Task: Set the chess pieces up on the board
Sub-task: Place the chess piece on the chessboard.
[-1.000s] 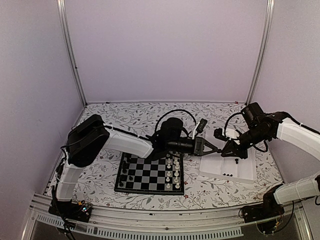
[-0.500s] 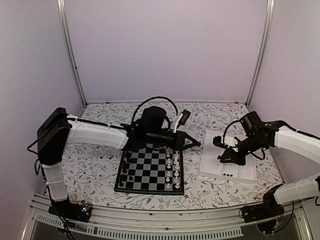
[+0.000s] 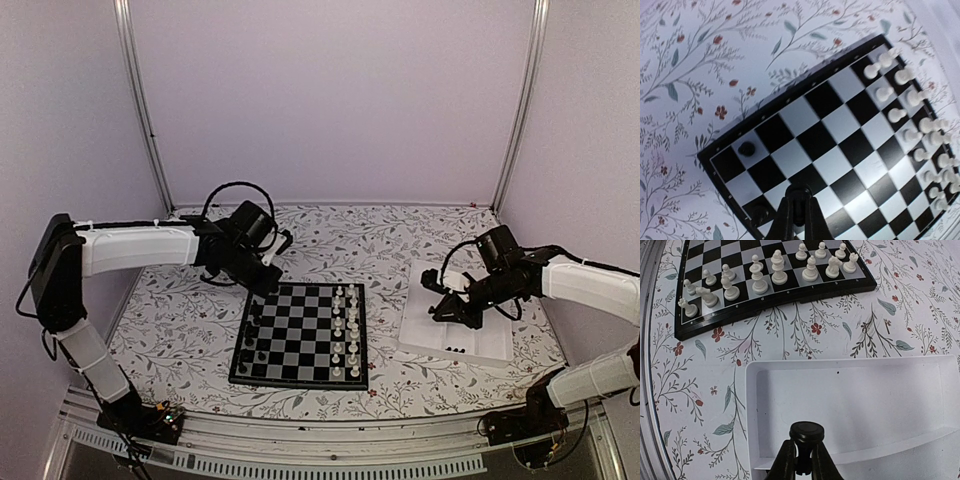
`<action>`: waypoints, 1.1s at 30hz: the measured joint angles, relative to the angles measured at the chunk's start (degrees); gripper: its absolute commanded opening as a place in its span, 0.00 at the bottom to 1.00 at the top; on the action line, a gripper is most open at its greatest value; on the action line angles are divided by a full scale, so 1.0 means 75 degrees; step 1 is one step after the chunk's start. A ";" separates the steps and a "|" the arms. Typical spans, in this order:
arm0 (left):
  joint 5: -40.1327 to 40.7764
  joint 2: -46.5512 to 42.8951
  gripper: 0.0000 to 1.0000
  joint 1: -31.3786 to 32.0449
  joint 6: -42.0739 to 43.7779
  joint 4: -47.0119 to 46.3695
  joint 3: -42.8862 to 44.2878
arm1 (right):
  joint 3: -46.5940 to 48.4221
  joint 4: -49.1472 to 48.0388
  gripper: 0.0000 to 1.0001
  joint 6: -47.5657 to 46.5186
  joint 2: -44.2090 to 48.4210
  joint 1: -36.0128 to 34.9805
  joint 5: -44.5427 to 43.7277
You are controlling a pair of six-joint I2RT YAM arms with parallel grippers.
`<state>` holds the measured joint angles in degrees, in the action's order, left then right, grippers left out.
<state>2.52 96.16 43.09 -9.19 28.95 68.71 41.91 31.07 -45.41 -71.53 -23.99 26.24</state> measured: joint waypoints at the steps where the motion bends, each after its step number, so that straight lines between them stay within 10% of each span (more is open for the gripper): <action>1: 0.0047 0.0052 0.00 -0.0117 0.0029 0.0201 -0.0079 | 0.0000 -0.0023 0.11 0.0009 0.0000 0.0000 0.0000; 33: 0.0385 0.1081 0.05 -0.0947 0.0114 0.0650 -0.0160 | 0.0000 -0.0102 0.12 0.0087 -0.0029 0.0000 -0.0064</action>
<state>5.41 104.27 35.99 -8.34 33.82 67.51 41.91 30.30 -44.75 -71.75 -23.99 25.76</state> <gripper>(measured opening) 0.052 0.126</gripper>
